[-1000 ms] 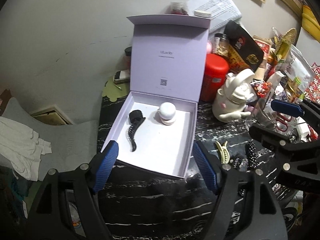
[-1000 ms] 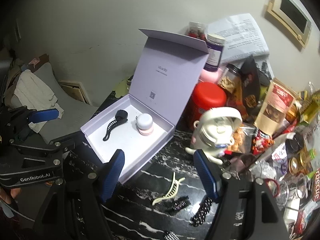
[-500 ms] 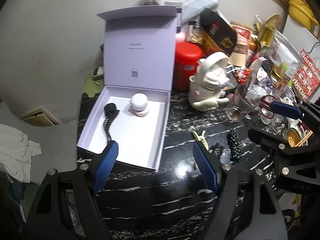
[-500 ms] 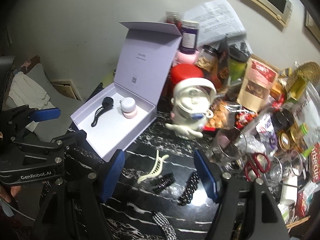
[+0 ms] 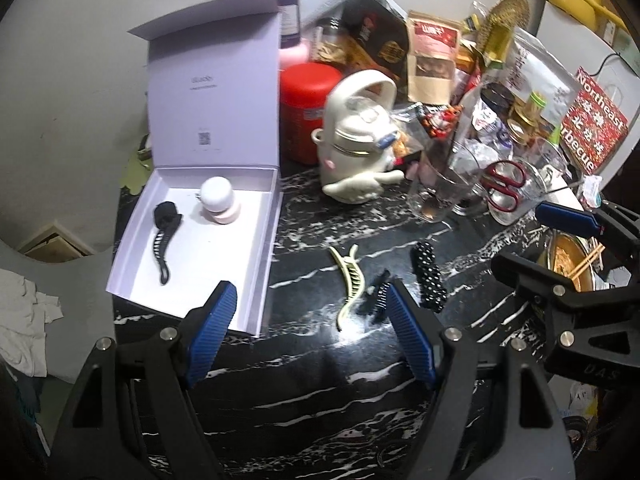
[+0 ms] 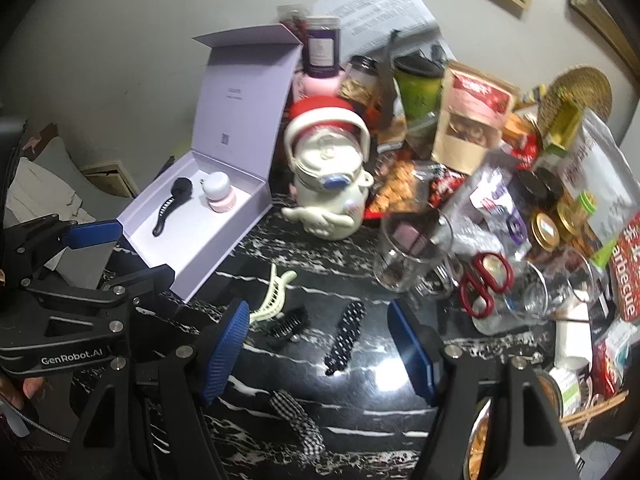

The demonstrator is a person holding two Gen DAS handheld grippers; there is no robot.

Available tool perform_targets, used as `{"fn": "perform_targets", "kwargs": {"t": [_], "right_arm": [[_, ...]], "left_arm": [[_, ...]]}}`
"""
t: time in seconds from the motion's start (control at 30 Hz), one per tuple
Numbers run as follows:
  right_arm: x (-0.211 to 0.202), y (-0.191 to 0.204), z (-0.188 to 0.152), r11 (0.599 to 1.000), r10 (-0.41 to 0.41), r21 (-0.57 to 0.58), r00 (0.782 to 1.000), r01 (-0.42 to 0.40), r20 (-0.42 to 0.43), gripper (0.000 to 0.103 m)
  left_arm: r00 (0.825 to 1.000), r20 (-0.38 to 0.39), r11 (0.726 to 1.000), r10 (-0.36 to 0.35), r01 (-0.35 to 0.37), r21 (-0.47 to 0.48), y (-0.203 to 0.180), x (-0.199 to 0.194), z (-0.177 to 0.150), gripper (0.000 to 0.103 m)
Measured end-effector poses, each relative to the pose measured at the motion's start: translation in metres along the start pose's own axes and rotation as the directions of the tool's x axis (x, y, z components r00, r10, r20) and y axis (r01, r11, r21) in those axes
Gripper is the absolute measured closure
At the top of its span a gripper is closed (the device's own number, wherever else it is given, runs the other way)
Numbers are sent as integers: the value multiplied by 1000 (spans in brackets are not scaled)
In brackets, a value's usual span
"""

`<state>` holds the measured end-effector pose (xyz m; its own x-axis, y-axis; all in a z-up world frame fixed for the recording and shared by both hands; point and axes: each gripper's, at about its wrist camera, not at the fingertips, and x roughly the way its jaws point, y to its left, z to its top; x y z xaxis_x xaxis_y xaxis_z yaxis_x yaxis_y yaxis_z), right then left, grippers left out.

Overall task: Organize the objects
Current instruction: 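Withdraw both open tools from the box back over the table, then grasp the polka-dot scrunchie with the right tool while the left tool grasps the cream claw clip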

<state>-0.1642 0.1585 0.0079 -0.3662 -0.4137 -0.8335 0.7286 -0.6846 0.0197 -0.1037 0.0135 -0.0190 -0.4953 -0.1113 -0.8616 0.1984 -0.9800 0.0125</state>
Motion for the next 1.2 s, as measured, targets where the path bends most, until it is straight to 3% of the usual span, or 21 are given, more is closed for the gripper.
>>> {"fn": "perform_targets", "kwargs": {"t": [0.7, 1.2], "right_arm": [[46, -37, -57, 997, 23, 79, 991, -13, -131, 30], [99, -48, -73, 991, 67, 128, 979, -42, -194, 30]], "left_arm": [[989, -121, 997, -82, 83, -1, -40, 55, -33, 27], [986, -152, 994, -64, 50, -93, -24, 102, -41, 27]]}}
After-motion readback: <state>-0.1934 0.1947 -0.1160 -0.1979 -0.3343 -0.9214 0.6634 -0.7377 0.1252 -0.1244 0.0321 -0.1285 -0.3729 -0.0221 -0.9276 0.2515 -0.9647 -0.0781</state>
